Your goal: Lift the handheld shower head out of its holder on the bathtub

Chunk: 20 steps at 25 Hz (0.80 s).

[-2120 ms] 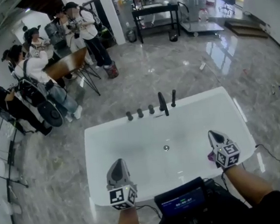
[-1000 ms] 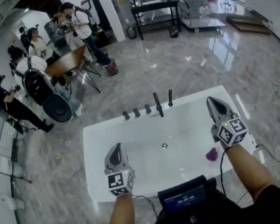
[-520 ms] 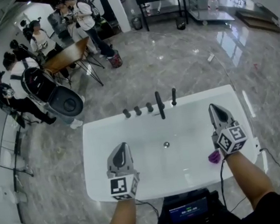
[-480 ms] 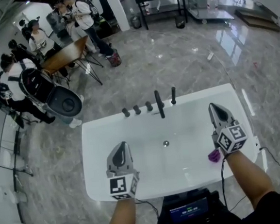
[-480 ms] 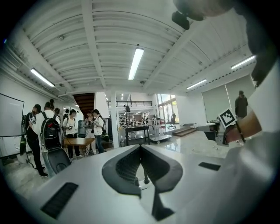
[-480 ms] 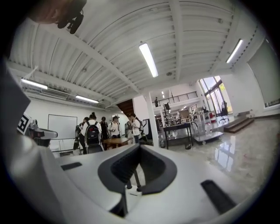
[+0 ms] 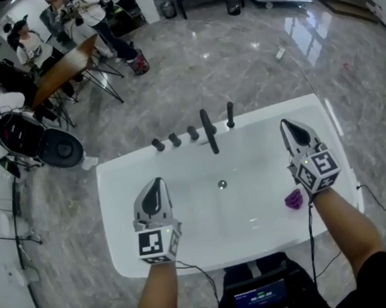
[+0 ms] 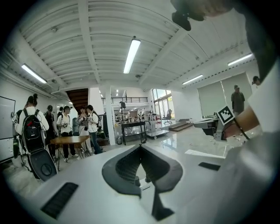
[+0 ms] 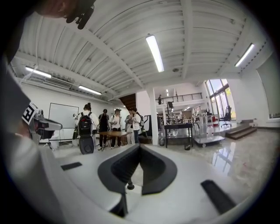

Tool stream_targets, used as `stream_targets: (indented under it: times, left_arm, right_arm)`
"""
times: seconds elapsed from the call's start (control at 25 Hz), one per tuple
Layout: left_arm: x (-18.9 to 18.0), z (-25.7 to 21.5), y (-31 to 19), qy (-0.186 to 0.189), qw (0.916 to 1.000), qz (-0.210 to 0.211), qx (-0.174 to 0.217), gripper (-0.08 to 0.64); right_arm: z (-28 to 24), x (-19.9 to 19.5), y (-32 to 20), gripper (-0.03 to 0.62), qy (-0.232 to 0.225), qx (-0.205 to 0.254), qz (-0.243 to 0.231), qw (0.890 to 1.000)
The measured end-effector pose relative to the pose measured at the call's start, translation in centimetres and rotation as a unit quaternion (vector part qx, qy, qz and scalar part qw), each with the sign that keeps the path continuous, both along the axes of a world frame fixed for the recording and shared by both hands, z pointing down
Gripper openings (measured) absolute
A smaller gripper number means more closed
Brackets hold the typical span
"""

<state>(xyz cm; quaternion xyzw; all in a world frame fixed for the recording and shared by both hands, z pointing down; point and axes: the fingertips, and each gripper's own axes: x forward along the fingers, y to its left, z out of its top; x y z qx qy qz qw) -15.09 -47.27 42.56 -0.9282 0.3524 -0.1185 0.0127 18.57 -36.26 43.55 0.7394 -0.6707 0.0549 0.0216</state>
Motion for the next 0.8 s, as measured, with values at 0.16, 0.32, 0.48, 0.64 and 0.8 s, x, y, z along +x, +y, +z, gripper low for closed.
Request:
stream_targets:
  times: [0.16,0.32,0.48,0.64,0.8]
  left_arm:
    - [0.4,1.7,-1.8,0.014,0.9998,-0.014,0.001,0.008]
    - [0.8,3.7,-3.3,0.017,0.9995,-0.025,-0.010,0.008]
    - [1.8,5.6,-4.7,0.013,0.9996,-0.025,-0.009,0.008]
    - [2.8,7.9,-5.9,0.014,0.9994,-0.029,-0.013,0.008]
    - [4.1,9.9,-7.1,0.014,0.9994,-0.029,-0.012,0.008]
  right_arm:
    - [2.8,0.6,-3.1,0.002,-0.005,-0.009,-0.016,1.000]
    - [5.1,1.6,-5.7,0.002,0.003,-0.017,-0.012,1.000]
    - [8.0,2.4,-8.4,0.002,0.008,-0.026,-0.007,1.000]
    - [11.7,2.9,-10.7,0.002,0.013,-0.032,-0.018,0.999]
    - [15.2,4.1,-13.3,0.002,0.008,-0.054,-0.031,0.998]
